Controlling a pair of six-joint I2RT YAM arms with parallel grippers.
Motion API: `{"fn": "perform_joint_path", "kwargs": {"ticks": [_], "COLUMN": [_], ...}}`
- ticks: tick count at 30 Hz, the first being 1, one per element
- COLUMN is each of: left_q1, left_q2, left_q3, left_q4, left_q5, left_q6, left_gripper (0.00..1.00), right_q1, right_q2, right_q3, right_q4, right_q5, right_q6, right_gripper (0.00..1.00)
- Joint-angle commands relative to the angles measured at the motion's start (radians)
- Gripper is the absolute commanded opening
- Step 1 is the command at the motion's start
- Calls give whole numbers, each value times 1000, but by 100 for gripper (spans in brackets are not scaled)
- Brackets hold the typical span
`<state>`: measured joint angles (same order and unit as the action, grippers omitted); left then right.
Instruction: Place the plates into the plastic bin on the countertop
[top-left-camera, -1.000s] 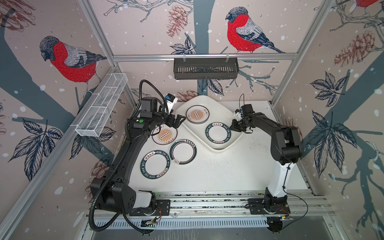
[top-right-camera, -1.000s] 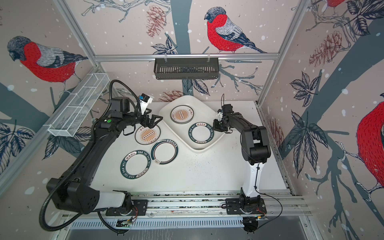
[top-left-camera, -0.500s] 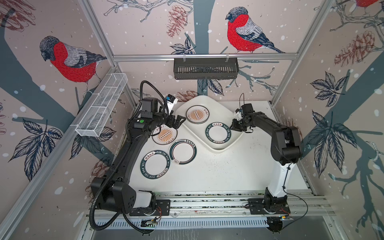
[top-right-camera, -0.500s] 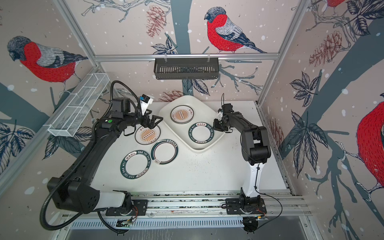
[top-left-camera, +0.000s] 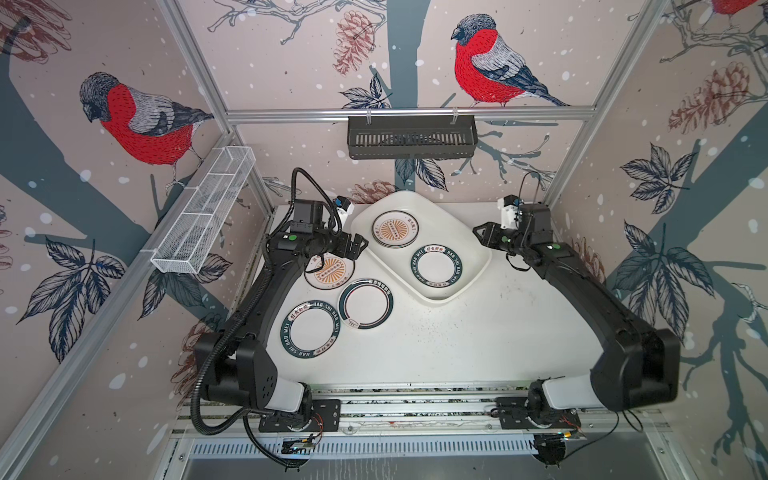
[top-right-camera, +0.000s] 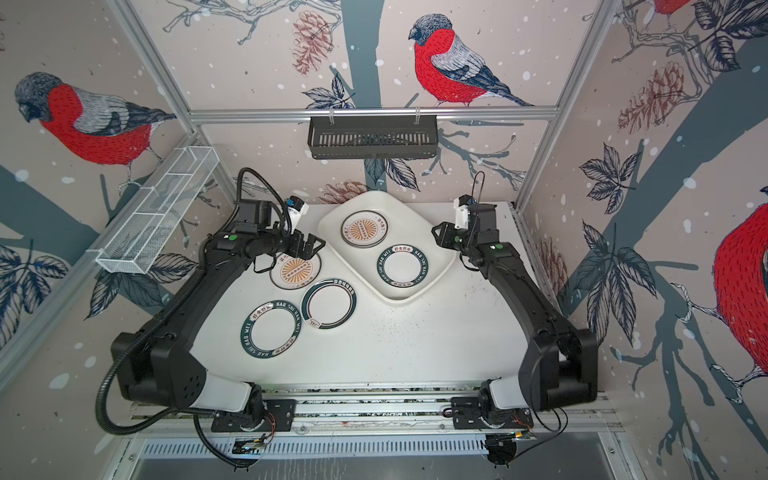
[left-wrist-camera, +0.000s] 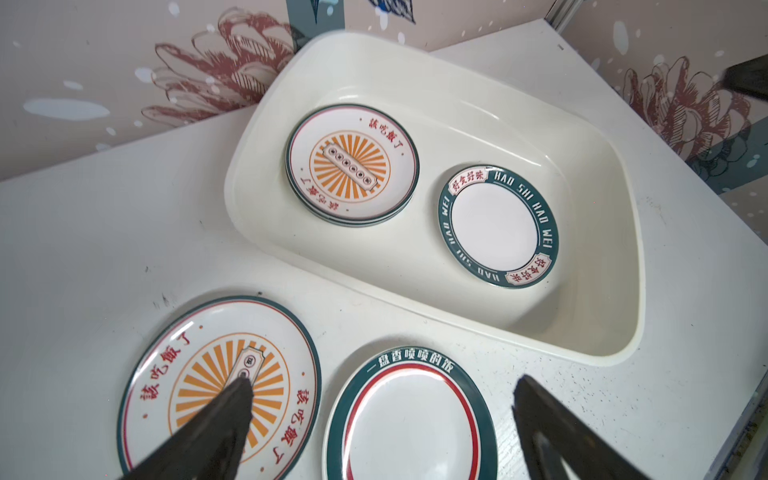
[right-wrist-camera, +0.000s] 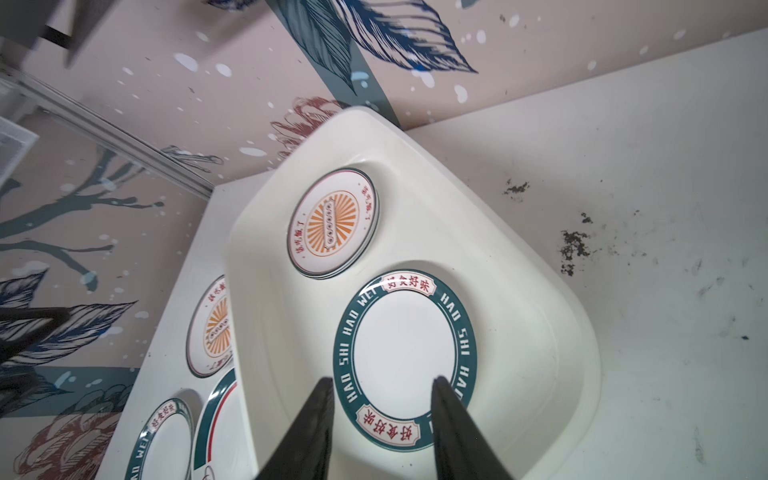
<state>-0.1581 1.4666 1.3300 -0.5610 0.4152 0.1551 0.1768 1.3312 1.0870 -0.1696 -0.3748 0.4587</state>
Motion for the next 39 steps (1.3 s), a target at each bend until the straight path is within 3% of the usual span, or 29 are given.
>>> {"fn": "perform_joint_path", "kwargs": {"ticks": [1,6,8,12,17,24,31,39], "left_q1": [10,102,180,294,311,354,411,453], "left_q2": [22,60,86,158,170,199,272,341], "left_q3": [-29,-66,-84,-108,-167,-185,-195,-178], "left_q4": [-48,4,29,41,112,142,169,192], "left_q5": [-34,-8,48,146,32,-5,41,84], "left_q6": [-45,-221,-309,-370,-371,-386,-389,-372], "left_gripper": [97,96,95,93,90,89,84,72], "right_q1": [10,51,73,111,133,141,141,143], "right_q2": [-144,-323,-376,-475,-527,-522,-477,-466], "right_q3": [-139,-324,-372,-478,-552,-586,-591,-603], "right_q4": [191,245,240,295,345,386,445,470], "right_q5": [-52,-58,-44,-16,4,10,-17,-22], "right_q6": [85,120,132,182,225,243,266,285], "right_gripper": [43,44,44,42,40,39,38,38]}}
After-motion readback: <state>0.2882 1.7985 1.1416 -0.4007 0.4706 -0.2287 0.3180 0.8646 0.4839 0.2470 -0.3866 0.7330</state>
